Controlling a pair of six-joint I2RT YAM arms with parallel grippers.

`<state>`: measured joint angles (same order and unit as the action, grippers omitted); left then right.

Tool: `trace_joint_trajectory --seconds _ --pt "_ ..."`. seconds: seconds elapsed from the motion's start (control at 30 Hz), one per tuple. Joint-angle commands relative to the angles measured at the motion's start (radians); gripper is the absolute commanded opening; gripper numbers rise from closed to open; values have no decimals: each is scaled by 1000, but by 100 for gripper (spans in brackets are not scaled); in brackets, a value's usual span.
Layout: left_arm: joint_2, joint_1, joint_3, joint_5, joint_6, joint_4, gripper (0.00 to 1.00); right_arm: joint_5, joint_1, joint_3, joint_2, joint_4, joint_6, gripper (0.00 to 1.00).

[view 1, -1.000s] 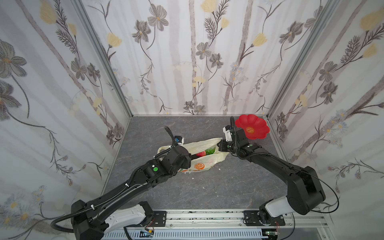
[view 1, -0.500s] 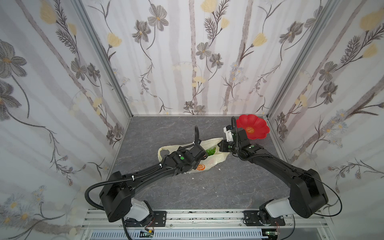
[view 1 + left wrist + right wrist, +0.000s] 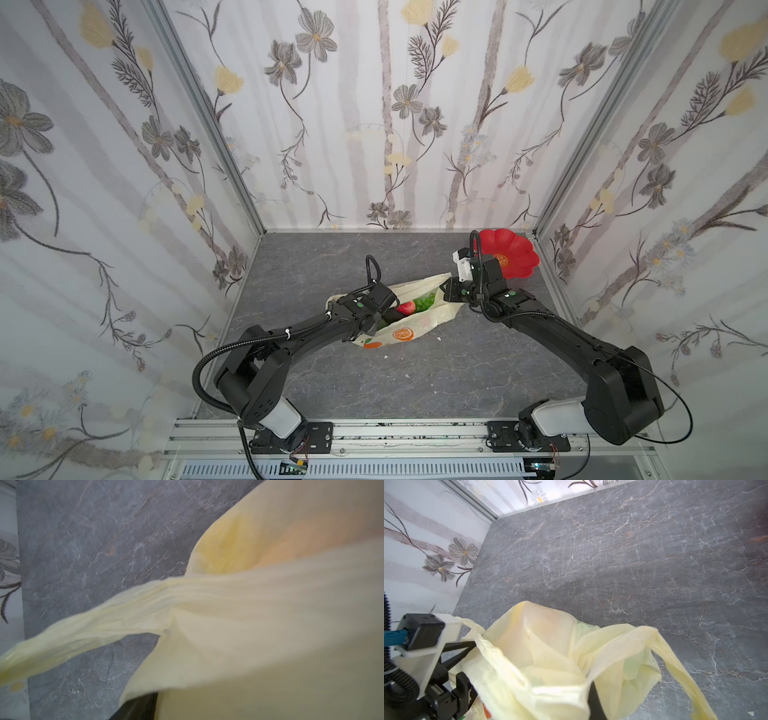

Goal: Take the fake fruits out of the plastic bag

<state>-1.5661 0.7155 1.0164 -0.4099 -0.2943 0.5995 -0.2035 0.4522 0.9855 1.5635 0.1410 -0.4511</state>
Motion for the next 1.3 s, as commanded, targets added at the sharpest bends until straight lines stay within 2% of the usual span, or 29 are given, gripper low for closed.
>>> trace_joint_trajectory --seconds 0.0,0.13,0.2,0.33,0.4,0.43,0.5,0.57,0.6,0.7,0.8,0.93,1.03,1.13,1.27 --pt "19 -46 -17 60 -86 -15 34 -11 -16 26 23 -58 8 0" --pt "109 -133 -72 148 -133 -90 7 -65 -62 41 82 -110 -5 0" --pt "165 -179 -111 222 -156 -148 0 -64 -72 64 114 -134 -9 0" --pt "268 -215 -184 374 -204 -286 0 -51 -53 183 224 -118 12 0" --pt "298 -220 -212 417 -230 -326 0 -18 -43 262 277 -76 29 5" --pt "304 -220 -221 427 -244 -339 0 0 -39 286 295 -61 35 11" --pt "340 -220 -249 449 -281 -371 0 47 -34 348 325 -6 47 35" --pt "362 -216 -276 458 -319 -400 0 98 -31 376 325 44 53 48" --pt "368 -208 -287 457 -333 -412 0 137 -29 375 305 67 51 61" --pt "372 -169 -305 450 -367 -447 0 308 -4 338 208 132 26 74" --pt "365 -125 -311 443 -401 -488 0 416 37 237 69 129 -30 85" --pt "360 -74 -313 415 -438 -536 0 526 122 127 -87 141 -120 95" --pt "351 -46 -315 407 -456 -562 0 511 179 18 -157 79 -207 97" --pt "341 -19 -313 390 -465 -573 0 520 245 -23 -148 45 -269 97" --pt "329 14 -312 374 -476 -578 0 550 311 45 -30 62 -274 99"
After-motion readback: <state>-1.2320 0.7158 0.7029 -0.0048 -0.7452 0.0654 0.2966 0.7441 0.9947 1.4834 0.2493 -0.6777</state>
